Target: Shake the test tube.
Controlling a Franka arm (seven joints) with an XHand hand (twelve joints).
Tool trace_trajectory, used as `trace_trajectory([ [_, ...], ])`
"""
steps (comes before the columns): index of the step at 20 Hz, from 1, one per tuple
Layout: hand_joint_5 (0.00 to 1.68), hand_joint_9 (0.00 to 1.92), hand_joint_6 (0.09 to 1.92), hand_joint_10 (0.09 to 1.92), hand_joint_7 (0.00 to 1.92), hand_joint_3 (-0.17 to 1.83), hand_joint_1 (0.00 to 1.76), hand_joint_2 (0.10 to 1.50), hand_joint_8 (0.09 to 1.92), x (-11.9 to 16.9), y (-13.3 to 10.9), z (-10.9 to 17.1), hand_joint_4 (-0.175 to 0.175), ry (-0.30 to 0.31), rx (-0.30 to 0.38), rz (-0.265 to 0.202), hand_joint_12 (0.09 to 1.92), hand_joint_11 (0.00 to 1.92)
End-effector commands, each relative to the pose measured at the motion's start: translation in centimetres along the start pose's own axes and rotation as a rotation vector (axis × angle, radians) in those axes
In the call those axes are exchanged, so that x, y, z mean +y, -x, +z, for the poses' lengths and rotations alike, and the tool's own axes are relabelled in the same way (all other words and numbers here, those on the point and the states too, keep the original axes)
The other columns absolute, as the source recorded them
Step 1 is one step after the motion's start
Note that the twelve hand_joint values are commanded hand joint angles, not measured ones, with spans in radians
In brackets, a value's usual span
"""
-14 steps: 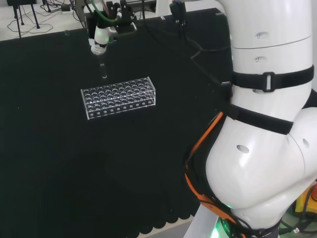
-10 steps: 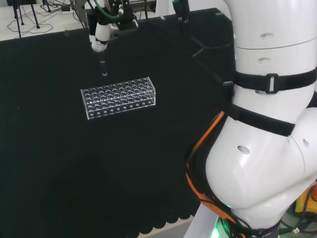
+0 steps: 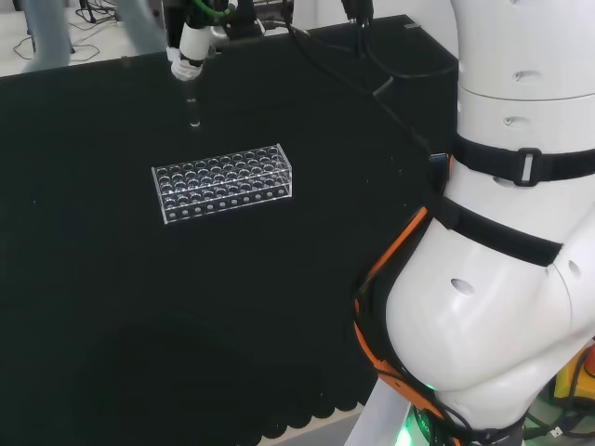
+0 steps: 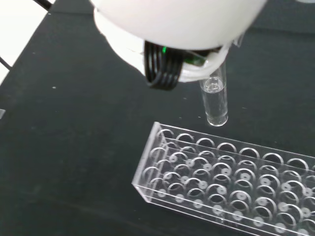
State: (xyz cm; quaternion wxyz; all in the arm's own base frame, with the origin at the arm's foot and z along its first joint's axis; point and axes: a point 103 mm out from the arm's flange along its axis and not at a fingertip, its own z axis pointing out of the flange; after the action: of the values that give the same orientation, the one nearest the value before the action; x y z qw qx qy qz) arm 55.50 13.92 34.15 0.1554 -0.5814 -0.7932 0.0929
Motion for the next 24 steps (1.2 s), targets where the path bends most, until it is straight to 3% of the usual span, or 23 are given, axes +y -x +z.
trace_trajectory([
  [1, 1.44, 1.65, 0.09, 0.63, 1.46, 0.67, 1.34, 0.61, 0.59, 0.2, -3.1, -0.4, -0.175, 0.011, 0.019, -0.059, 0.98, 1.41],
  [5, 1.44, 1.65, 0.09, 0.63, 1.46, 0.67, 1.34, 0.61, 0.59, 0.4, -5.4, -1.0, -0.175, 0.028, 0.020, -0.109, 0.98, 1.41],
  [9, 1.44, 1.65, 0.09, 0.63, 1.46, 0.67, 1.34, 0.60, 0.60, 0.2, -5.0, -1.2, -0.175, 0.032, 0.006, -0.096, 0.98, 1.41],
  [13, 1.44, 1.65, 0.09, 0.63, 1.46, 0.67, 1.34, 0.60, 0.60, -0.5, -2.3, -0.6, -0.175, 0.013, -0.036, -0.035, 0.98, 1.41],
  [24, 1.45, 1.65, 0.09, 0.63, 1.46, 0.68, 1.34, 0.60, 0.59, -4.1, 8.1, 0.2, -0.175, -0.049, -0.113, 0.202, 0.99, 1.41],
])
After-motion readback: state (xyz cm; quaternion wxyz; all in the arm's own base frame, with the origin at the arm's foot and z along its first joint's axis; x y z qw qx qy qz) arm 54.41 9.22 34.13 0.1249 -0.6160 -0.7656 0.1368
